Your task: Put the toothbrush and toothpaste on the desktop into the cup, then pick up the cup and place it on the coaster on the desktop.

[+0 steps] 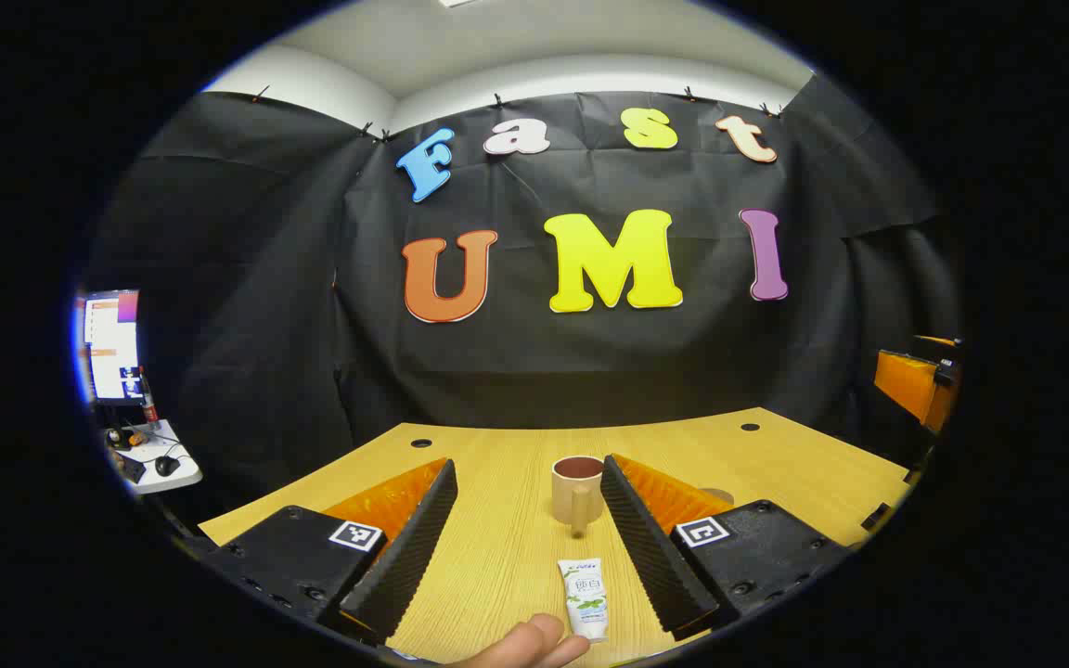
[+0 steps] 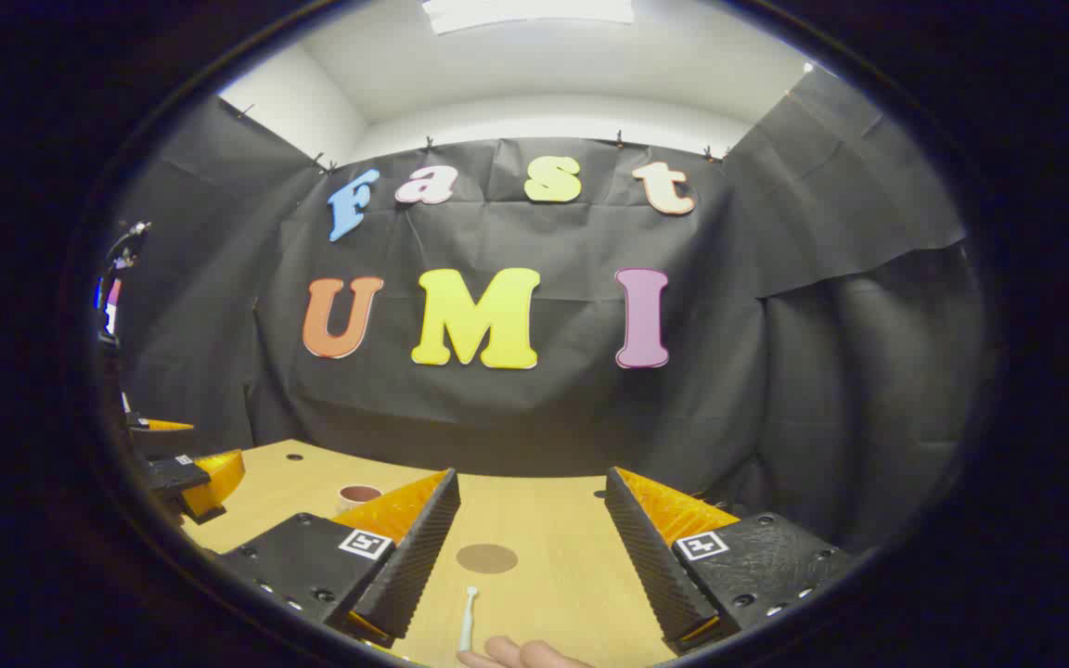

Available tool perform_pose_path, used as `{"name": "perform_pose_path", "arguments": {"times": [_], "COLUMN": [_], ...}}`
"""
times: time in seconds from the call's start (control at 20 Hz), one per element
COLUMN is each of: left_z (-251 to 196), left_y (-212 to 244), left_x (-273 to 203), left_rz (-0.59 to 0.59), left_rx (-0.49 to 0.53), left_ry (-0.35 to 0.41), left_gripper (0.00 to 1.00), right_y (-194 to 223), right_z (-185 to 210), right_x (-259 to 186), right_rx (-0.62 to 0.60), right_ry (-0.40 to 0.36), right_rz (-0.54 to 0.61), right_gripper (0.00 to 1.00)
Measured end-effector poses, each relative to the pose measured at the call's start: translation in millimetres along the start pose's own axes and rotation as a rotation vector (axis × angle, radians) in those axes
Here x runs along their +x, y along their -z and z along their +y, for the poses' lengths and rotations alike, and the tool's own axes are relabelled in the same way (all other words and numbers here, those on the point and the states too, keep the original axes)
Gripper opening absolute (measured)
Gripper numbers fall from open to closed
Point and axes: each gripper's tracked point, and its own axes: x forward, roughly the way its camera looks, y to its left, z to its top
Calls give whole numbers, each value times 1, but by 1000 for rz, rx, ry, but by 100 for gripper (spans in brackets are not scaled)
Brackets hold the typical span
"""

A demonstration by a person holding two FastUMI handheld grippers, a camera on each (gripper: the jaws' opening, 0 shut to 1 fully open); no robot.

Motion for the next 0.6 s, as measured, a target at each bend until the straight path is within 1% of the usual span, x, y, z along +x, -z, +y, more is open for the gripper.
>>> {"name": "perform_pose_path", "arguments": {"times": [0.15,0.4,0.55,0.6], "left_z": [-4,-2,-1,-1], "left_y": [1,2,5,5], "left_x": [0,0,1,1], "left_rz": [5,9,12,12], "left_rx": [-7,-2,6,6], "left_ry": [11,2,-3,-2], "left_gripper": [99,99,99,99], "right_y": [1,10,6,5], "right_z": [-13,-9,-7,-6], "right_x": [2,6,4,3], "right_rx": [-4,-16,-39,-44], "right_ry": [36,17,13,11], "right_rz": [-6,22,-4,-12], "right_gripper": [96,95,96,95]}}
